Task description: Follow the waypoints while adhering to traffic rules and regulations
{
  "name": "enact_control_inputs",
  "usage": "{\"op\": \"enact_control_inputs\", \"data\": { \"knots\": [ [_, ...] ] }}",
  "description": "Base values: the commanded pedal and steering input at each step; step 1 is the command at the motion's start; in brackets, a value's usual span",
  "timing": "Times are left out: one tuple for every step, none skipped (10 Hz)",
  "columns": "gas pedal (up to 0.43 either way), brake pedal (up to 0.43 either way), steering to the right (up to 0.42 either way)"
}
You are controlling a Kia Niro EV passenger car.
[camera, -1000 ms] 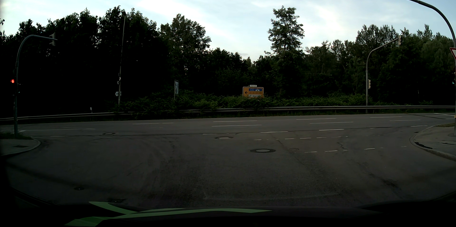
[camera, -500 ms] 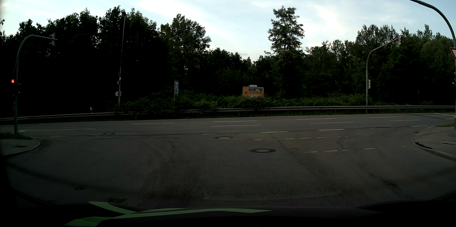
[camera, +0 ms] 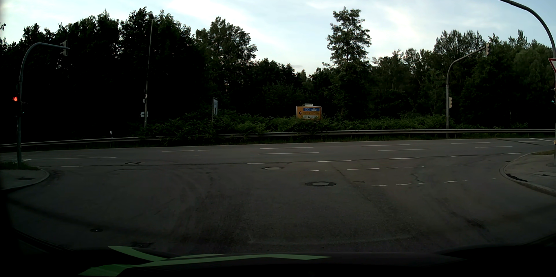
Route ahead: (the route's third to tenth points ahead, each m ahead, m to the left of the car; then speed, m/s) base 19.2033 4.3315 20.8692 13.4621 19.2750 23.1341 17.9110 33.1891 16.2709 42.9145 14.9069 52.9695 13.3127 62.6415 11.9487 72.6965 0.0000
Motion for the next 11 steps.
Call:
{"op": "enact_control_inputs", "data": {
  "knots": [
    [0.000, 0.329, -0.018],
    [0.000, 0.329, -0.018],
    [0.000, 0.329, -0.018],
    [0.000, 0.329, -0.018],
    [0.000, 0.329, -0.018],
    [0.000, 0.329, -0.018],
    [0.000, 0.323, -0.018],
    [0.000, 0.329, -0.018],
    [0.000, 0.329, -0.018],
    [0.000, 0.329, -0.018],
    [0.000, 0.323, -0.018]
  ]
}}
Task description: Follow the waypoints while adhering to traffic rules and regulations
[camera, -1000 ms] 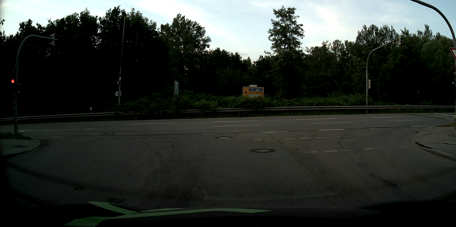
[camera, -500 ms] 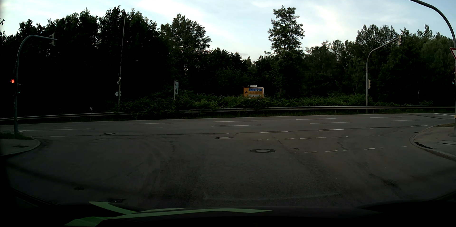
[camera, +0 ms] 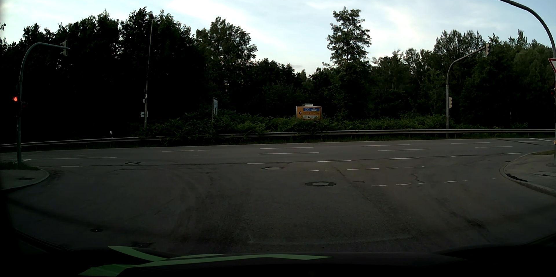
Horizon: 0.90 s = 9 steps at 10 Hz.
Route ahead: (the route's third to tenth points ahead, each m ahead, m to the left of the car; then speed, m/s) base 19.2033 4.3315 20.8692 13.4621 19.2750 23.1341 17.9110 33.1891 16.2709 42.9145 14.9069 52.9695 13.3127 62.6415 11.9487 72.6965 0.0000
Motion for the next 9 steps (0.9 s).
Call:
{"op": "enact_control_inputs", "data": {
  "knots": [
    [0.000, 0.329, -0.018],
    [0.000, 0.329, -0.018],
    [0.000, 0.323, -0.018],
    [0.000, 0.329, -0.018],
    [0.000, 0.329, -0.018],
    [0.000, 0.323, -0.018],
    [0.000, 0.329, -0.018],
    [0.000, 0.329, -0.018],
    [0.000, 0.323, -0.018]
  ]
}}
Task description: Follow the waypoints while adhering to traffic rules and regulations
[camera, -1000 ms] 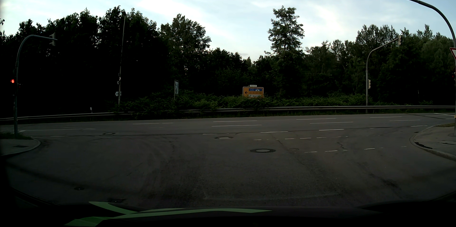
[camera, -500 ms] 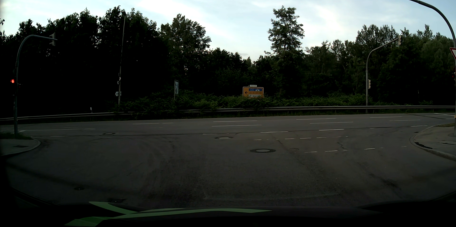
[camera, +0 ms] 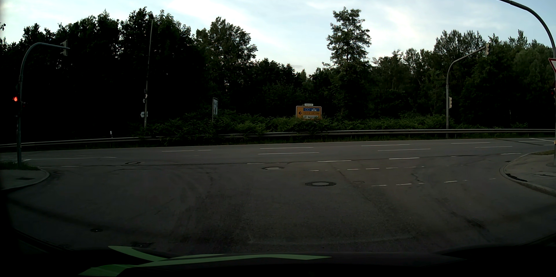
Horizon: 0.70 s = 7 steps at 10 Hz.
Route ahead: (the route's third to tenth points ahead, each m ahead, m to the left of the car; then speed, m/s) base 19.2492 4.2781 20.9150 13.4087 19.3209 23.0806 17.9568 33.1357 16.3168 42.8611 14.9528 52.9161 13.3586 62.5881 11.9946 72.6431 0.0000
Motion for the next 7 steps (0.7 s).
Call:
{"op": "enact_control_inputs", "data": {
  "knots": [
    [0.000, 0.329, -0.018],
    [0.000, 0.329, -0.018],
    [0.000, 0.329, -0.018],
    [0.000, 0.329, -0.018],
    [0.000, 0.323, -0.018],
    [0.000, 0.323, -0.018],
    [0.000, 0.329, -0.018]
  ]
}}
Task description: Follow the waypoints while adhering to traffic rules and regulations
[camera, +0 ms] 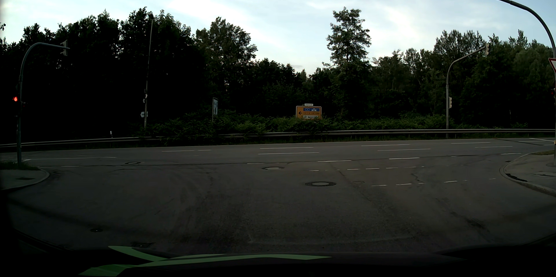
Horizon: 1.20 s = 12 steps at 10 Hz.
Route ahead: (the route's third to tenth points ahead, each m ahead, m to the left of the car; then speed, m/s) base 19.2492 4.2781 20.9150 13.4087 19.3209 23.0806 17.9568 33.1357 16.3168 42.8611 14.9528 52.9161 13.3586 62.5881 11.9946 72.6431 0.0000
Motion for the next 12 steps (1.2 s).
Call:
{"op": "enact_control_inputs", "data": {
  "knots": [
    [0.000, 0.323, -0.018],
    [0.000, 0.323, -0.018],
    [0.000, 0.329, -0.018],
    [0.000, 0.329, -0.018],
    [0.000, 0.329, -0.018],
    [0.000, 0.329, -0.018],
    [0.000, 0.329, -0.018],
    [0.000, 0.329, -0.018],
    [0.000, 0.329, -0.018],
    [0.000, 0.329, -0.018],
    [0.000, 0.329, -0.018],
    [0.000, 0.323, -0.018]
  ]
}}
